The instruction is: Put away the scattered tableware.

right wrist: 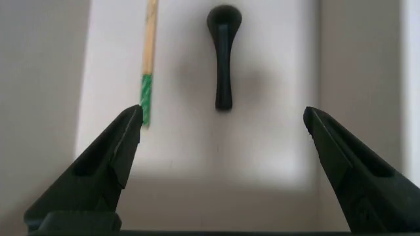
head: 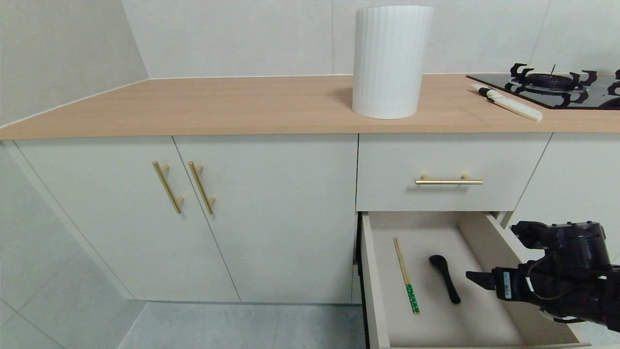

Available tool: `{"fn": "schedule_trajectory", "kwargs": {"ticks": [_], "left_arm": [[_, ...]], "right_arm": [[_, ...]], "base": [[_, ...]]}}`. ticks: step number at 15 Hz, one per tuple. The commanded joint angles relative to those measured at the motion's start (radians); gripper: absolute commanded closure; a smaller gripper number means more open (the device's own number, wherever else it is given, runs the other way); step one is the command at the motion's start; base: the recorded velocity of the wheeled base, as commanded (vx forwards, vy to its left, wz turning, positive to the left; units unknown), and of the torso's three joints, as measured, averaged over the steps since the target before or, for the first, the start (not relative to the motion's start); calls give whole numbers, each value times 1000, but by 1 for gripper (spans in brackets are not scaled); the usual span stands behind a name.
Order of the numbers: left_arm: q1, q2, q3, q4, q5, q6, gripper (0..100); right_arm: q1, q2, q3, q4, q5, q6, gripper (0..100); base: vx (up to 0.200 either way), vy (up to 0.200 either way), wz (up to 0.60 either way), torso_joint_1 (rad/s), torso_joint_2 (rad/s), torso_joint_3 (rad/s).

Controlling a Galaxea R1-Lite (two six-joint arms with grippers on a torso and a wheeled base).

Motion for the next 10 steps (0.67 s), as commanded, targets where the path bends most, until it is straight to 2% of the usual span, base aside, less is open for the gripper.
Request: {"fn": "schedule_trajectory", "kwargs": {"ticks": [1,5,7,10], "left_arm": [[0,0,0,0,0,0,0],[0,0,0,1,0,3,0],[0,0,0,1,0,-2,0],[0,0,0,1,0,-3,0]], "right_arm": [[21,-214,-2,130,5,-10,0],[67,-393,-105,434,6,-17,0],[84,-430,-125,502,31,-18,0],[127,-444,-123,532,31,-18,0]], "base": [[0,0,0,0,0,0],[0,0,0,0,0,0],[0,0,0,0,0,0],[0,0,0,0,0,0]]}}
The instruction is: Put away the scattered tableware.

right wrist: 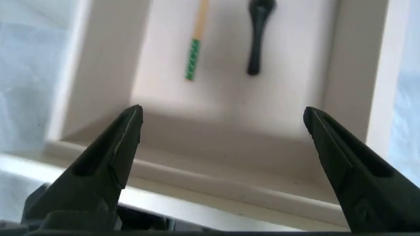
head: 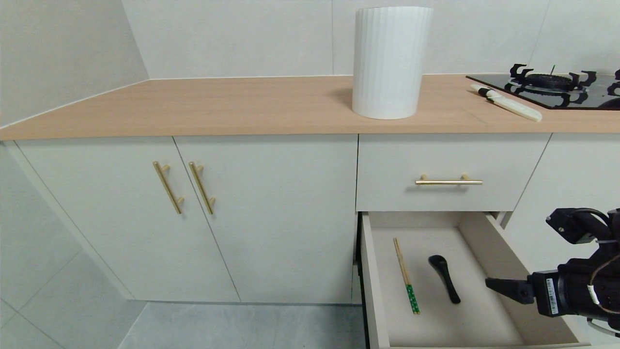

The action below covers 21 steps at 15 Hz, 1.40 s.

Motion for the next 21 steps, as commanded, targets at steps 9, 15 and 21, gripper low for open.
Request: {"fn": "schedule_trajectory", "kwargs": {"ticks": [9,15,21], "left_arm": [[0,0,0,0,1,-1,0],[0,0,0,0,1,-1,0],[0,0,0,0,1,-1,0]], "right_arm": [[25,-17,8,7,-2,-15,0],[134,-16,28,73,-2,-35,0],[186,73,28,151,0,-72,0]], "base": [[-178,0,0,1,1,2],[-33,0,0,0,0,0],[0,0,0,0,0,0]]}}
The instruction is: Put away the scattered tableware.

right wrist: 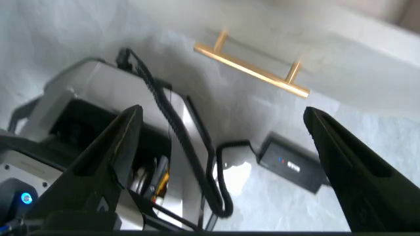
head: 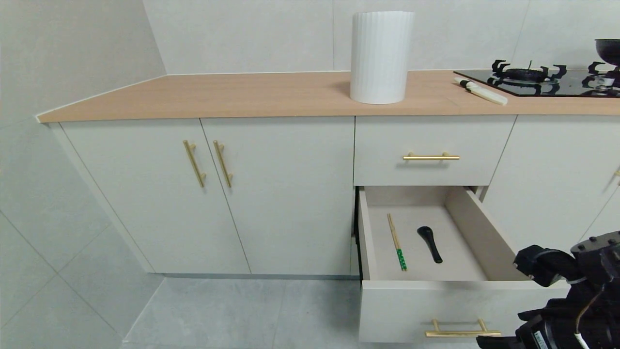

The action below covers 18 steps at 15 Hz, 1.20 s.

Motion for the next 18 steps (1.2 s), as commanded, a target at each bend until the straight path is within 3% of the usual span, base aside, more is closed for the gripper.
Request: {"fn": "schedule_trajectory", "kwargs": {"ticks": [1,6,11,18], "left_arm": [[0,0,0,0,0,0,0],[0,0,0,0,0,0,0],[0,0,0,0,0,0,0],[0,0,0,0,0,0,0]], "right_arm": [[8,95,-1,-1,0,2,0],[6,242,-24,-44,-36,86,0],[5,383,-59,-143,-195,195,0],[-3,400,-56,-293,-220,204,0]], "base": [[0,0,0,0,0,0],[0,0,0,0,0,0],[0,0,0,0,0,0],[0,0,0,0,0,0]]}}
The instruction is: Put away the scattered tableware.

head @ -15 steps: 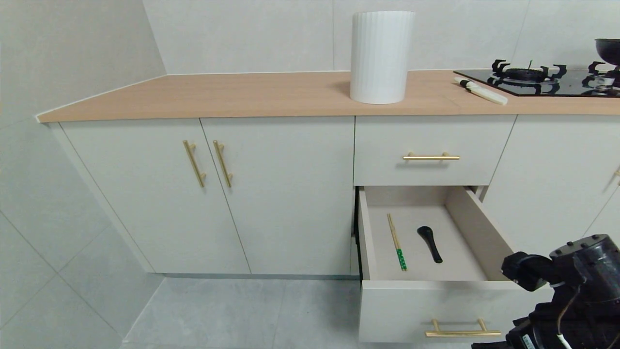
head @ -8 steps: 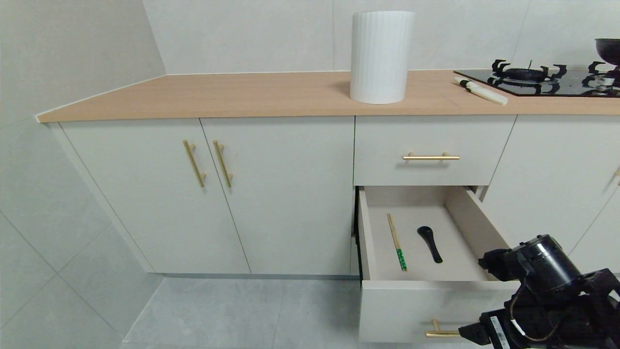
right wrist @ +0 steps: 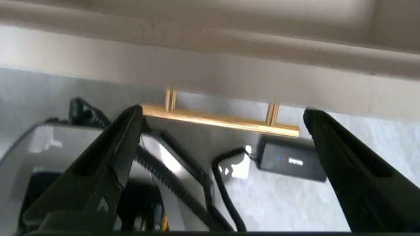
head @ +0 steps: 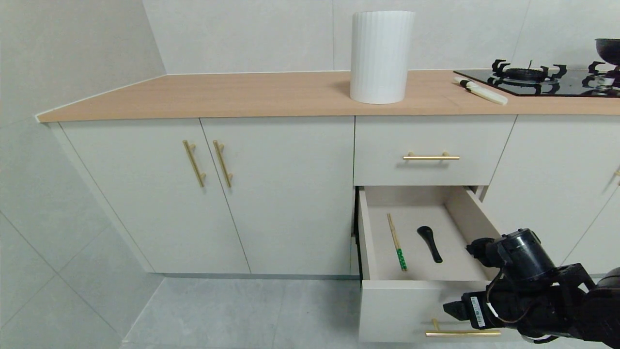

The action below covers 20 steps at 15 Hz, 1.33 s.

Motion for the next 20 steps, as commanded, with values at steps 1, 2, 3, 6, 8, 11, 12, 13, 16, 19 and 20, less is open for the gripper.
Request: {"fn": "schedule_trajectory", "kwargs": {"ticks": [1,2,3,6,8,11,12,13,16,19,20], "left_arm": [[0,0,0,-1,1,0,0],[0,0,0,-1,1,0,0],[0,0,0,-1,1,0,0],[0,0,0,-1,1,0,0],[0,0,0,-1,1,0,0],[0,0,0,-1,1,0,0],[0,0,0,-1,1,0,0],[0,0,0,-1,1,0,0],[0,0,0,-1,1,0,0],[0,0,0,-1,1,0,0],[0,0,0,-1,1,0,0]], "right_arm": [[0,15,-2,-27,-9,-2,0],[0,23,-4,-47,-15,-2,0],[0,32,-4,-70,-22,-2,0],[-1,56,-5,-150,-28,-8,0],[-13,79,-28,-175,-28,-13,0],[-32,110,-93,-173,-28,-17,0],[-33,119,-113,-172,-28,-19,0],[-33,130,-133,-169,-28,-19,0],[-50,171,-191,-172,-28,-51,0],[-63,211,-266,-169,-28,-56,0],[-64,225,-283,-170,-29,-59,0]], "base": [[0,0,0,0,0,0],[0,0,0,0,0,0],[0,0,0,0,0,0],[0,0,0,0,0,0],[0,0,0,0,0,0],[0,0,0,0,0,0],[0,0,0,0,0,0],[0,0,0,0,0,0],[0,0,0,0,0,0],[0,0,0,0,0,0],[0,0,0,0,0,0]]}}
